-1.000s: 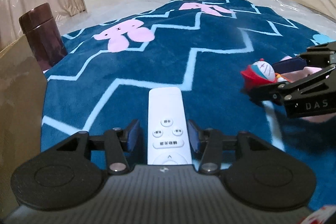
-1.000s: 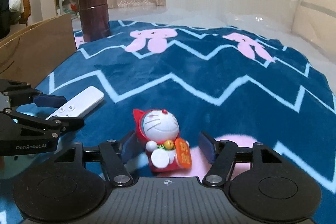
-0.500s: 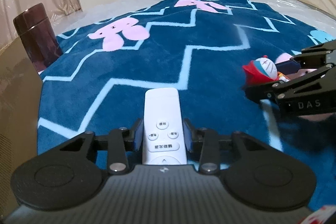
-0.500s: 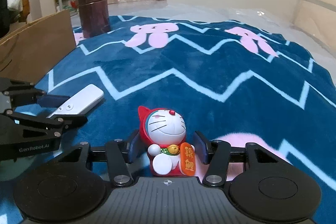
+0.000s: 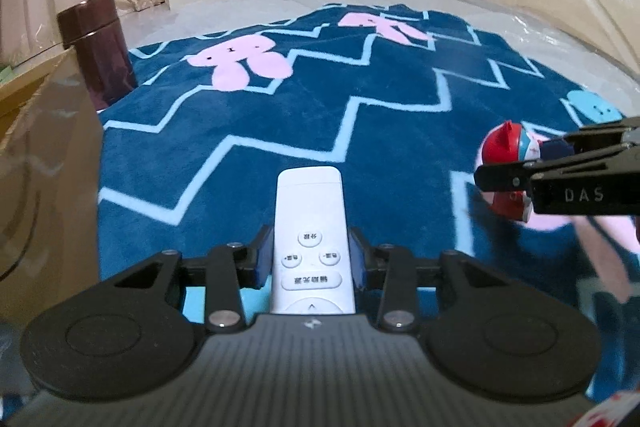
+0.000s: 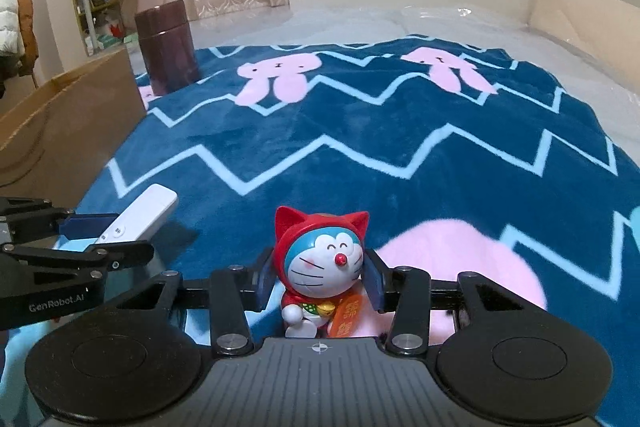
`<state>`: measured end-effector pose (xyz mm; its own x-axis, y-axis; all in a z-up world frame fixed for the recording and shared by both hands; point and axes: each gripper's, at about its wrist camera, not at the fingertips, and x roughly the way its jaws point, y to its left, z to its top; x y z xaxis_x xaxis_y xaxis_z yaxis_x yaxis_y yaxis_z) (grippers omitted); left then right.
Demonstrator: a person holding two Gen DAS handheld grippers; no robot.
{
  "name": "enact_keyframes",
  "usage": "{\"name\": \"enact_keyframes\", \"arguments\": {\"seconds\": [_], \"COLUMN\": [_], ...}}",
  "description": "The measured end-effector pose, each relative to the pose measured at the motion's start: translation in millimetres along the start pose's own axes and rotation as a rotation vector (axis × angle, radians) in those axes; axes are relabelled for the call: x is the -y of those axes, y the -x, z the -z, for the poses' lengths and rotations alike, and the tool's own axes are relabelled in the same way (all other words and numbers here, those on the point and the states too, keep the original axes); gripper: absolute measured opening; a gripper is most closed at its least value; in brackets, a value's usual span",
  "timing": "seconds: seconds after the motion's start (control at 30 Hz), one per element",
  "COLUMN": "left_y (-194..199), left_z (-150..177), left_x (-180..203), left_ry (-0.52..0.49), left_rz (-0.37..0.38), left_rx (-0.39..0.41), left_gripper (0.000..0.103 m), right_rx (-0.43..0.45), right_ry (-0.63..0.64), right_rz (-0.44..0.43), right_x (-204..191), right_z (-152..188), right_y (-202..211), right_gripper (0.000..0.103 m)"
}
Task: Organize rigid objects
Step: 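Lift the white remote and Doraemon figure and carry both toward the box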
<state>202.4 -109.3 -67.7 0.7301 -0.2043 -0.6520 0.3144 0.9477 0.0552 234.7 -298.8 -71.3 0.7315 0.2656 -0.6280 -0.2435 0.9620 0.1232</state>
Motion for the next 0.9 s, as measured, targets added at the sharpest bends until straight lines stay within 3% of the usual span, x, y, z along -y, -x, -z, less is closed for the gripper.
{"name": "enact_keyframes", "arguments": {"seconds": [0.9], "left_y": [109.7], "left_z": [22.2], "left_x": [-22.5], "left_ry": [0.060], "left_rz": [-0.033], "left_rx": [0.064], "left_gripper": [0.033], "right_rx": [0.055], "right_ry": [-0.004], "right_rz": [-0.016], "right_x": [-62.7], "right_z": [10.2], "right_y": [81.8], "right_gripper": [0.042]}}
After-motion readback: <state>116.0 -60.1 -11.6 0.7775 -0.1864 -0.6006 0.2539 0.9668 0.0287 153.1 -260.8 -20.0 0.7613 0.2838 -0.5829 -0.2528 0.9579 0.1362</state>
